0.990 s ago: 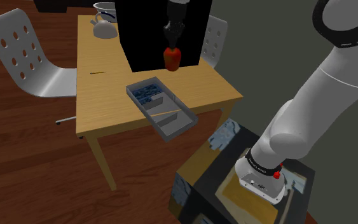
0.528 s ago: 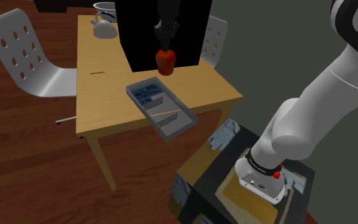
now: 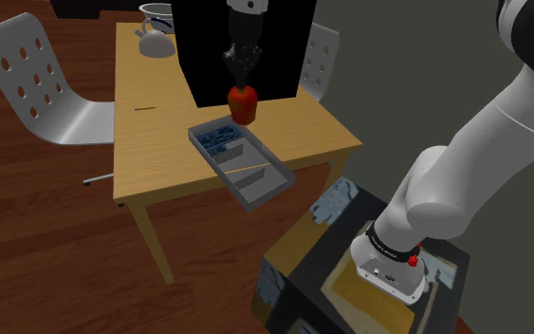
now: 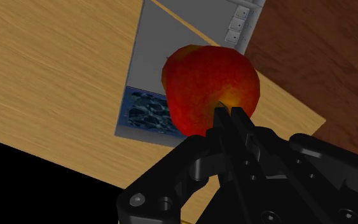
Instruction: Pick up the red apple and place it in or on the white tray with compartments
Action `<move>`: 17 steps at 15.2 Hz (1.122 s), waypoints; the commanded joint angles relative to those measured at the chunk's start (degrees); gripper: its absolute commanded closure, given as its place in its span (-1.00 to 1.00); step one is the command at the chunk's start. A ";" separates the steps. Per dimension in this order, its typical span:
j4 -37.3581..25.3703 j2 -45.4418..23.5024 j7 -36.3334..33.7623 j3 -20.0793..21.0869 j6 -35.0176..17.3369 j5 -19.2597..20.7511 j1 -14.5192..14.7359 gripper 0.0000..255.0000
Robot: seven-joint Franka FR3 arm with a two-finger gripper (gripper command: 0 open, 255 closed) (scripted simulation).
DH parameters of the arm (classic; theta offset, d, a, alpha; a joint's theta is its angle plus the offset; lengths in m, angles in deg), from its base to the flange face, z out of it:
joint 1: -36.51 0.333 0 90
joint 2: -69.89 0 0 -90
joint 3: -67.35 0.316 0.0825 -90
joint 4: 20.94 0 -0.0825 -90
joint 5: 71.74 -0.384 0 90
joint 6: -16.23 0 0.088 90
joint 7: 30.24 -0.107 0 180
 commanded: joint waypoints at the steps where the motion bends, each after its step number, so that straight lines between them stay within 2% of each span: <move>1: 1.51 -0.03 0.09 -0.02 -1.58 -0.02 -0.01 1.00; 17: 12.14 -1.64 0.56 0.06 -13.80 -0.19 0.04 1.00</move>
